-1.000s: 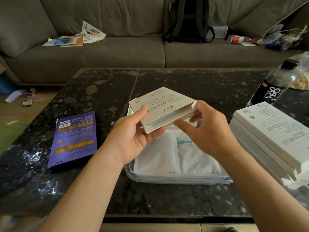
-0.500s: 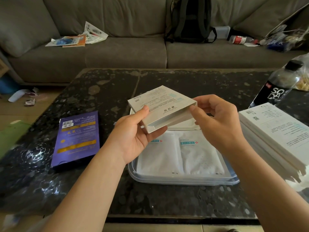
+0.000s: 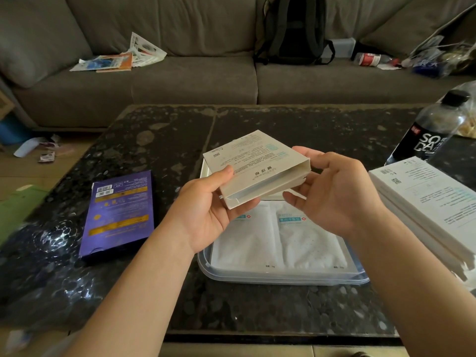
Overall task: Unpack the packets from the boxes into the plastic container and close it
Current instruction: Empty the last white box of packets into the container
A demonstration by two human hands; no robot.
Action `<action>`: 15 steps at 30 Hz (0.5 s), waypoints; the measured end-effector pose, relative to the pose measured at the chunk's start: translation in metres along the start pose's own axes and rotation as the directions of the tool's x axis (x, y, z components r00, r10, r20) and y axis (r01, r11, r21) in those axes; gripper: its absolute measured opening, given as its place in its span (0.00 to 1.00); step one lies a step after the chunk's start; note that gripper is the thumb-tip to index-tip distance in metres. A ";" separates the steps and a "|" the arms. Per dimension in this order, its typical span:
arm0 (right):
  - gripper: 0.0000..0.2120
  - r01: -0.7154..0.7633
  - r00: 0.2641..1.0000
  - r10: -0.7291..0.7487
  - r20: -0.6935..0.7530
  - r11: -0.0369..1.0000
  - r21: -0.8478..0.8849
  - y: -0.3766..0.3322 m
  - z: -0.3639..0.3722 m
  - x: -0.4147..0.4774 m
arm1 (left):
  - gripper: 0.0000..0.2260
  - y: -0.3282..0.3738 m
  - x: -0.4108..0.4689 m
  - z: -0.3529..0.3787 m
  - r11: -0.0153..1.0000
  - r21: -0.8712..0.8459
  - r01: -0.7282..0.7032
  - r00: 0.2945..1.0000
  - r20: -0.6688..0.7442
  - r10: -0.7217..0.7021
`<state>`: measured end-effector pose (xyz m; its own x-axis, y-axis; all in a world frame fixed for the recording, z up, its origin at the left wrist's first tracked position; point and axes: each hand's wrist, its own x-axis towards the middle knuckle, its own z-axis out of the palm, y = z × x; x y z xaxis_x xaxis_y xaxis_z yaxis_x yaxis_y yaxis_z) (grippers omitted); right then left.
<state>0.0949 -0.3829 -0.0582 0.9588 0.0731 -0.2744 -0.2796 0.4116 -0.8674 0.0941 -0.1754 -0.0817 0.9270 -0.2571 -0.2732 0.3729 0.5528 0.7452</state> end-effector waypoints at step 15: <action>0.06 0.256 0.839 -0.408 -0.360 0.880 -0.400 0.011 0.011 0.001 | 0.18 -0.005 0.000 0.007 0.994 -0.083 -0.072 0.997 -0.021 0.070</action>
<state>0.0932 -0.3685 -0.0631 0.9008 -0.4334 -0.0259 -0.0201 0.0179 -0.9996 0.0914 -0.1834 -0.0815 0.9515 -0.2011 -0.2328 0.3076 0.6341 0.7095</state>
